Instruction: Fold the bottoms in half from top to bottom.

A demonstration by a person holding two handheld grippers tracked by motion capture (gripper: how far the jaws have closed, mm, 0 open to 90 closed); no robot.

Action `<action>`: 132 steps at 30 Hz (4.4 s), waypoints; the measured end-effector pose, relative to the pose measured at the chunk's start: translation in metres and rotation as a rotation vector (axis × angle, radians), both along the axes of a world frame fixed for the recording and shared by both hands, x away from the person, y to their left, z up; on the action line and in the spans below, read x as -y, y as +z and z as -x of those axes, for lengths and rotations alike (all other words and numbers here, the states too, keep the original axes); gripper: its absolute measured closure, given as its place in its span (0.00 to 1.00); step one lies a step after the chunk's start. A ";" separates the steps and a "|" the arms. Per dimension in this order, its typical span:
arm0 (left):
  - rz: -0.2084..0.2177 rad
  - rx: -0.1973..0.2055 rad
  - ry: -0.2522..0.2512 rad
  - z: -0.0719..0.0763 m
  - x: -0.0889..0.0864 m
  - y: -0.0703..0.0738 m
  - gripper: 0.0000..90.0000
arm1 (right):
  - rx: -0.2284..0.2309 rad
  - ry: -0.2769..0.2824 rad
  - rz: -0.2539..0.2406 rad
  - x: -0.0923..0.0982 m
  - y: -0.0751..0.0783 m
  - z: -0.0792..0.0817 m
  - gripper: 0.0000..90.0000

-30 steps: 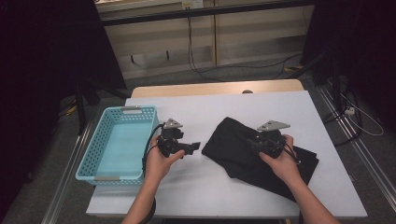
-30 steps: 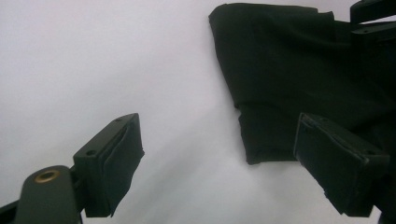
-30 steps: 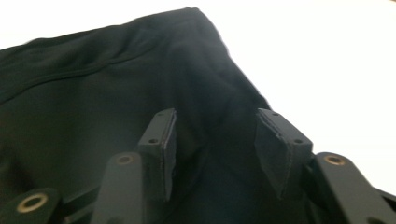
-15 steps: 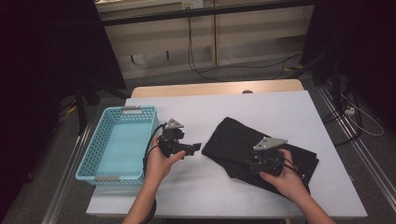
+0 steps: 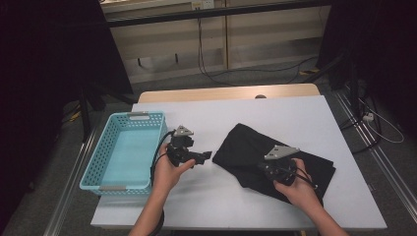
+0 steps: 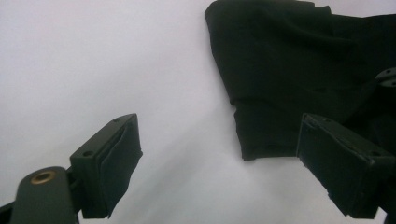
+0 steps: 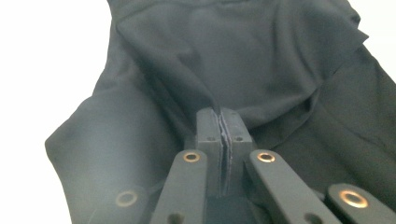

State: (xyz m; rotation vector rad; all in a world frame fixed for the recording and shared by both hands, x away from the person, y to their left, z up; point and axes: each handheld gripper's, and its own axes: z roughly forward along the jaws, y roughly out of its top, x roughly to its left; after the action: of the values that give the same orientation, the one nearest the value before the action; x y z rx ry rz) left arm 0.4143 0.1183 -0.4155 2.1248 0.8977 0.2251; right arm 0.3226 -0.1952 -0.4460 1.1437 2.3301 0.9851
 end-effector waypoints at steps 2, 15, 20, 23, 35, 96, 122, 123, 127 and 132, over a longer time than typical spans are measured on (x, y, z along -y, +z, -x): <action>0.007 0.009 0.007 0.000 0.001 0.000 0.15 | 0.020 -0.005 -0.008 0.003 0.005 0.002 0.98; -0.007 0.007 0.001 -0.001 0.000 0.002 0.14 | 0.053 -0.015 -0.040 0.015 0.018 0.010 0.98; 0.001 0.003 0.007 -0.001 0.001 0.002 0.14 | 0.044 -0.017 -0.046 0.016 0.015 0.010 0.98; -0.007 0.005 0.003 -0.002 0.000 0.001 0.13 | 0.044 -0.016 -0.049 0.017 0.015 0.011 0.98; -0.023 -0.011 0.010 -0.004 -0.004 -0.003 0.11 | 0.044 -0.001 -0.041 0.018 0.019 0.017 0.98; -0.006 0.004 -0.020 -0.003 -0.012 -0.001 0.10 | 0.040 -0.026 -0.084 0.044 0.015 0.042 0.98; -0.003 0.009 -0.023 -0.006 -0.014 0.000 0.10 | 0.045 -0.034 -0.101 0.051 0.024 0.048 0.98; -0.005 0.010 -0.024 -0.006 -0.014 0.000 0.10 | 0.047 -0.034 -0.099 0.051 0.024 0.048 0.98; 0.006 0.004 -0.016 -0.006 -0.014 0.000 0.10 | 0.040 -0.035 -0.100 0.051 0.024 0.048 0.98; -0.003 0.007 -0.021 -0.007 -0.016 0.001 0.10 | 0.037 -0.033 -0.100 0.051 0.024 0.048 0.98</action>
State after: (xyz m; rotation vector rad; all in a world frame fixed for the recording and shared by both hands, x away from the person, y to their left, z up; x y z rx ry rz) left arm 0.4209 0.1345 -0.4142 2.1342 0.8713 0.2238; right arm 0.2743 -0.2462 -0.4217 1.1881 2.2484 1.1122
